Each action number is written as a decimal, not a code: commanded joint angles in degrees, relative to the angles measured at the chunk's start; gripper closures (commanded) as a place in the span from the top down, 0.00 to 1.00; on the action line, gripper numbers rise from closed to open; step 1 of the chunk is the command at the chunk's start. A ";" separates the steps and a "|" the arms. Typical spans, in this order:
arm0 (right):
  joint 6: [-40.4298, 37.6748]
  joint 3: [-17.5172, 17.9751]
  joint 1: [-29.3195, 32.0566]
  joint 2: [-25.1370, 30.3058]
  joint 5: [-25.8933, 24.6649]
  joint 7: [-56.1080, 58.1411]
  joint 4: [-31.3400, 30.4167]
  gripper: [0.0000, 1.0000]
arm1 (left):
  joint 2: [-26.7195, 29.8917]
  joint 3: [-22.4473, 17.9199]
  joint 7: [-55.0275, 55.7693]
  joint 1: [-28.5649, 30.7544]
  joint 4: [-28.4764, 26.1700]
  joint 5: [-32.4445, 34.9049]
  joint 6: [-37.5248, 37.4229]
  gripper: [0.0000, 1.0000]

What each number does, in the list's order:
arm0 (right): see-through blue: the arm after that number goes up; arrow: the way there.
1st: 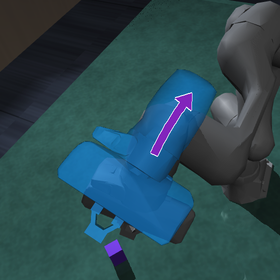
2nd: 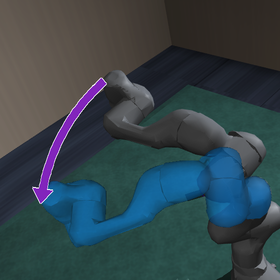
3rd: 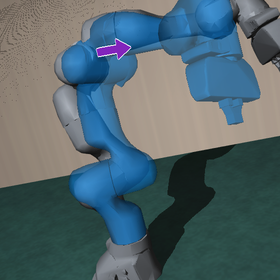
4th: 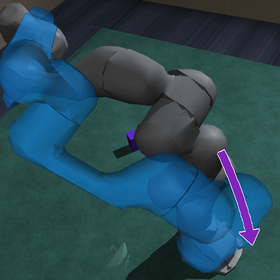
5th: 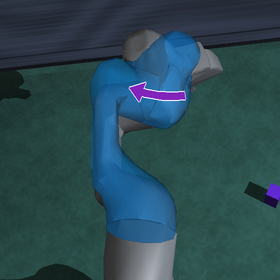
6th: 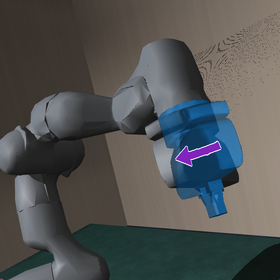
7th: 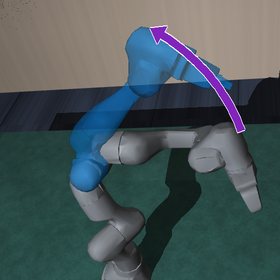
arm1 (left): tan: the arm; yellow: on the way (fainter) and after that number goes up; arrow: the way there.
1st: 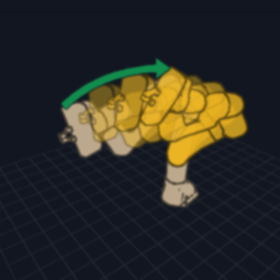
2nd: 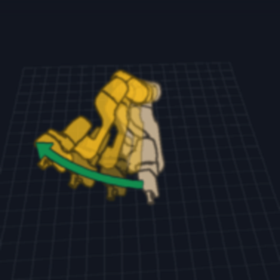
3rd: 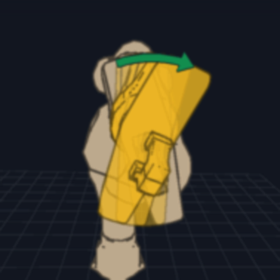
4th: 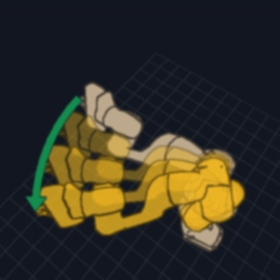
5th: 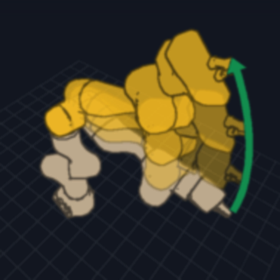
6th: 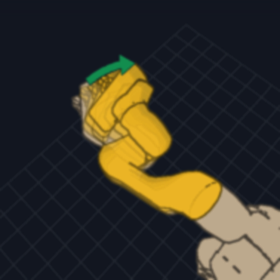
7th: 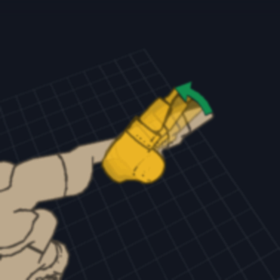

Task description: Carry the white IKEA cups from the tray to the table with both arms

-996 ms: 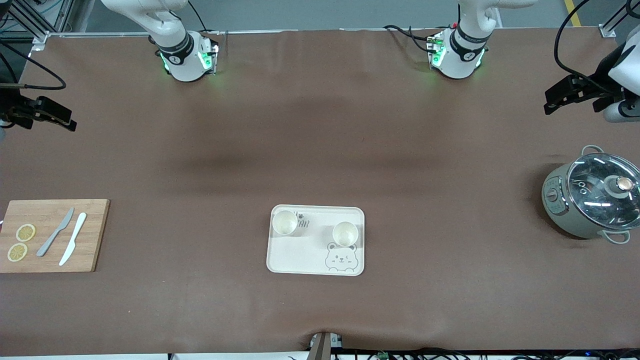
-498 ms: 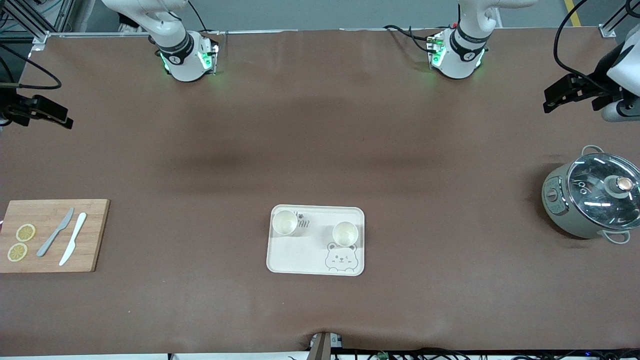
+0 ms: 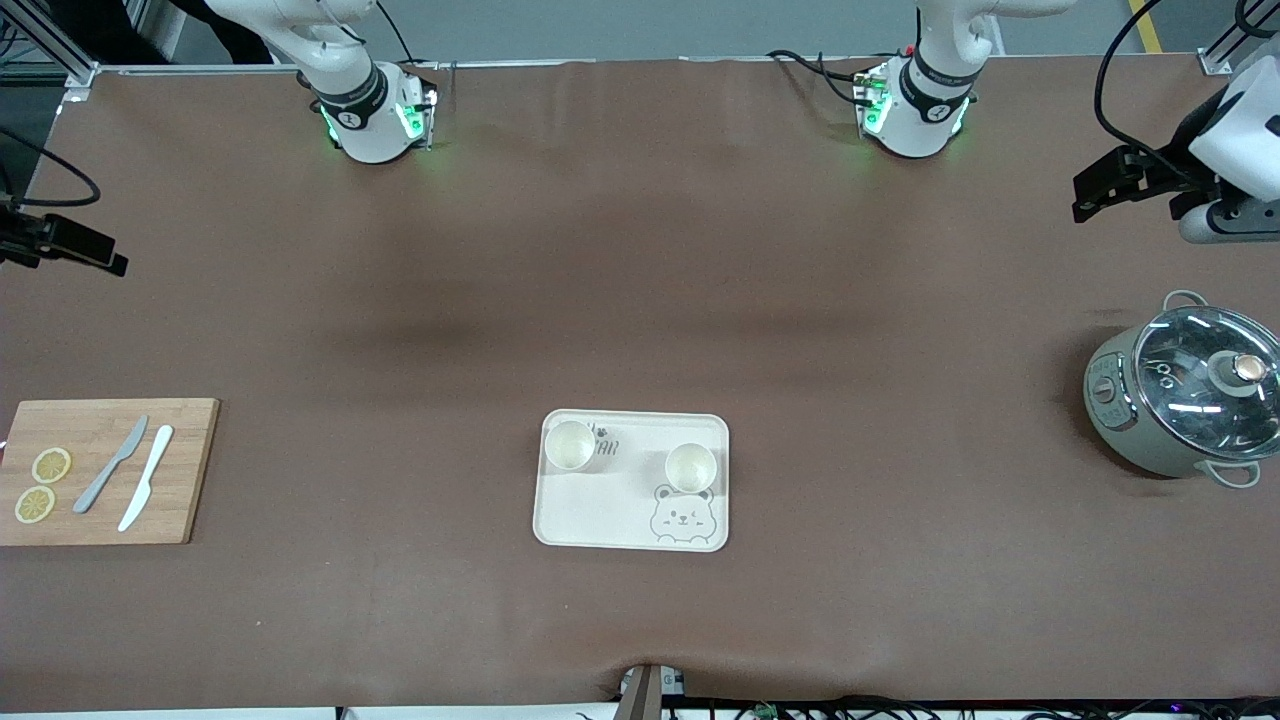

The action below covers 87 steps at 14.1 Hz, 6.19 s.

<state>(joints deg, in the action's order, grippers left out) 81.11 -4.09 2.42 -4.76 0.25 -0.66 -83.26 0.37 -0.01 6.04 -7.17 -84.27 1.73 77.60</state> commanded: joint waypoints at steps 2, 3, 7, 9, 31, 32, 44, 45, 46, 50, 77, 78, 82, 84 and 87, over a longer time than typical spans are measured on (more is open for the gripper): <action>-1.21 1.28 2.32 -3.32 3.78 0.04 3.01 1.00 | -1.24 0.36 0.38 -1.09 0.95 -0.67 -0.61 1.00; -1.21 1.28 2.33 -3.33 4.14 0.13 3.01 1.00 | -1.24 0.36 0.47 -0.83 0.86 -0.59 -0.52 1.00; -1.13 1.28 2.33 -4.38 3.79 0.48 2.92 1.00 | -0.80 0.45 0.29 -0.30 0.33 -0.58 -0.79 1.00; -0.77 1.28 2.41 -5.51 3.53 0.57 2.92 1.00 | -0.54 0.36 0.20 -0.39 0.60 -0.50 -0.79 1.00; 12.32 9.70 -0.22 -8.68 4.05 -22.17 -8.85 1.00 | 0.07 4.40 -0.59 -0.48 0.25 5.39 3.34 1.00; 13.11 10.67 -0.22 -9.38 4.05 -24.19 -8.85 1.00 | 0.07 4.40 -0.59 -0.48 0.25 5.30 3.08 1.00; 28.91 18.67 -6.98 -21.16 5.46 -54.24 -7.27 1.00 | -3.52 3.96 3.70 0.84 0.42 -1.71 6.06 1.00; 31.11 20.07 -7.08 -22.30 5.37 -56.71 -7.18 1.00 | -4.31 4.22 6.07 0.40 0.33 -2.60 6.50 1.00; 33.74 20.87 -7.17 -23.53 5.28 -58.91 -7.18 1.00 | -5.19 4.49 8.09 -0.21 0.33 -2.69 6.68 1.00; 42.54 22.72 -8.48 -27.75 4.67 -62.97 -7.18 1.00 | -7.57 4.49 10.31 -1.89 -0.10 -2.69 8.44 1.00; 27.63 28.17 -7.26 -32.26 -2.71 -67.40 4.07 0.00 | -40.70 3.70 39.14 -22.28 5.17 -4.89 53.25 0.56; 23.87 28.08 -6.04 -30.76 -2.80 -63.02 4.07 0.00 | -41.49 3.70 39.23 -22.28 5.25 -4.72 55.96 0.56; 19.53 24.77 -2.42 -24.18 -2.89 -48.87 -2.41 0.00 | -45.18 3.53 39.14 -22.28 5.17 -3.40 62.40 0.56; 20.75 20.19 -2.42 -20.22 -2.89 -37.80 -8.12 0.00 | -46.06 3.26 39.23 -22.19 4.90 -1.12 62.50 0.56; 26.53 13.25 -2.42 -16.08 -2.89 -24.18 -17.52 0.00 | -47.38 3.35 39.84 -22.28 4.99 -1.02 62.67 0.53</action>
<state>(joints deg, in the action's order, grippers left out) 102.99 12.51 -0.33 -26.25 -1.69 -32.65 -91.52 -45.76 3.94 44.14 -28.73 -80.85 -0.87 139.92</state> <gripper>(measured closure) 0.982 0.441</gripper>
